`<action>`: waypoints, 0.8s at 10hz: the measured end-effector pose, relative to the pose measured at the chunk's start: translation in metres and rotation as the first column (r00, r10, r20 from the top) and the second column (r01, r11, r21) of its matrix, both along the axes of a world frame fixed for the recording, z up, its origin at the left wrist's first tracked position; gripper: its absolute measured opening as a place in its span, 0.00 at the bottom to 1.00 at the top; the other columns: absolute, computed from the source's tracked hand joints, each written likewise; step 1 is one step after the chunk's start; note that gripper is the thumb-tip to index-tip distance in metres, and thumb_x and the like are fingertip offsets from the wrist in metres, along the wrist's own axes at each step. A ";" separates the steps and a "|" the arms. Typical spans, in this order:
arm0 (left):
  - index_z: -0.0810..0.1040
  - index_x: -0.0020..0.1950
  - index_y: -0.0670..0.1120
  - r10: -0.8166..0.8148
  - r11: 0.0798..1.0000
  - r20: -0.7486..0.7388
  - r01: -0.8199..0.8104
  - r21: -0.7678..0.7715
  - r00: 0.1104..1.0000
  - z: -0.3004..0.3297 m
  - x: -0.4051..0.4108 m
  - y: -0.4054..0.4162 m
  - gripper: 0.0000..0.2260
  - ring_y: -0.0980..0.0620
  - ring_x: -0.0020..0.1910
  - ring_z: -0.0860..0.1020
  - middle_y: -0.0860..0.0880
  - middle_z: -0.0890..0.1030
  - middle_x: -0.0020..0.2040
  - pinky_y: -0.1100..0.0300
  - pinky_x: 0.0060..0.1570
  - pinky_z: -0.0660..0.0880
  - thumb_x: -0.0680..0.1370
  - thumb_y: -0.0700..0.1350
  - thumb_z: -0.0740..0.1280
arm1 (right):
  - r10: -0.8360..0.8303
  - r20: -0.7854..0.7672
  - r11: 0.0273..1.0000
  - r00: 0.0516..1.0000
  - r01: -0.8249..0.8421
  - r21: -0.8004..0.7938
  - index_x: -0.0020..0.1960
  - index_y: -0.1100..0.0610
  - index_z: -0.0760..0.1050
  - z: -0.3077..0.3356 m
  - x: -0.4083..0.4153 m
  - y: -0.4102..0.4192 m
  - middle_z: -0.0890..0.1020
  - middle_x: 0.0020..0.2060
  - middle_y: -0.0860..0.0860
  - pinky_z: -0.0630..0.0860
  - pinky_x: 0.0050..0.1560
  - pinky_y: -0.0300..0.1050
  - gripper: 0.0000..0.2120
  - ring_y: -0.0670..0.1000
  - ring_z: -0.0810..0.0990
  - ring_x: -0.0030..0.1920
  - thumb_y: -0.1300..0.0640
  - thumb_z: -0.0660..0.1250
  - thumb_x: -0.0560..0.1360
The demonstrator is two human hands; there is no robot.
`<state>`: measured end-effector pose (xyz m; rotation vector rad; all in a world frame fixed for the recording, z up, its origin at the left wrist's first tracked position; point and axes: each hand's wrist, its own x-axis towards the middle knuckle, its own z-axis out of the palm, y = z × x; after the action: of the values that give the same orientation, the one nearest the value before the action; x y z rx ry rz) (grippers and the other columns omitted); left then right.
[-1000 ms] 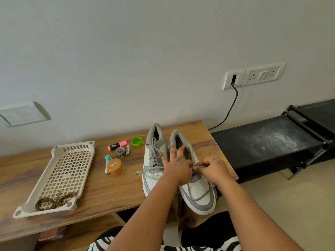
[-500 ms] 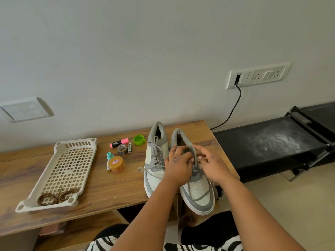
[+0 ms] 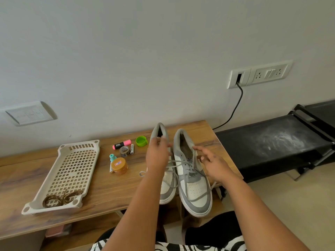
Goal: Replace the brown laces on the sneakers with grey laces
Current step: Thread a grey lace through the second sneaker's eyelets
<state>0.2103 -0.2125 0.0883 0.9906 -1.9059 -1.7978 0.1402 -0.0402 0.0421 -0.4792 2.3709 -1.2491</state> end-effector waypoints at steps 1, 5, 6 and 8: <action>0.71 0.68 0.53 -0.205 0.540 0.284 0.350 -0.765 0.937 -0.019 0.000 0.008 0.19 0.47 0.69 0.66 0.50 0.69 0.71 0.49 0.64 0.69 0.79 0.55 0.65 | -0.001 -0.017 1.000 1.000 0.001 -0.002 0.68 0.35 0.68 0.000 0.000 -0.001 0.74 0.65 0.49 0.72 0.56 0.46 0.19 0.47 0.71 0.60 0.55 0.53 0.84; 0.82 0.53 0.51 -0.408 0.632 0.258 0.475 -0.613 0.876 -0.030 -0.004 0.024 0.07 0.49 0.68 0.64 0.51 0.72 0.67 0.47 0.67 0.65 0.79 0.50 0.68 | -0.001 -0.089 0.999 0.996 -0.003 -0.035 0.67 0.36 0.66 -0.002 0.001 -0.002 0.78 0.59 0.48 0.77 0.55 0.46 0.20 0.48 0.77 0.57 0.52 0.65 0.79; 0.80 0.52 0.47 -0.414 0.885 -0.017 0.399 -0.239 0.910 -0.012 -0.003 0.021 0.04 0.50 0.55 0.76 0.44 0.80 0.56 0.49 0.63 0.74 0.80 0.45 0.67 | -0.019 -0.078 0.999 0.997 0.017 -0.037 0.66 0.37 0.67 -0.004 0.001 -0.002 0.79 0.55 0.47 0.78 0.58 0.51 0.23 0.46 0.79 0.57 0.53 0.69 0.76; 0.76 0.48 0.41 -0.202 0.960 -0.293 0.248 0.129 0.935 0.040 0.006 0.000 0.06 0.56 0.41 0.79 0.48 0.83 0.45 0.65 0.40 0.74 0.82 0.41 0.62 | -0.029 -0.019 0.999 0.999 0.028 -0.040 0.64 0.39 0.68 -0.002 -0.001 -0.003 0.79 0.56 0.46 0.74 0.45 0.36 0.22 0.45 0.78 0.56 0.59 0.68 0.78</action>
<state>0.2167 -0.2120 0.1280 0.5440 -1.7776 -2.1245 0.1392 -0.0430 0.0402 -0.4734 2.3810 -1.3126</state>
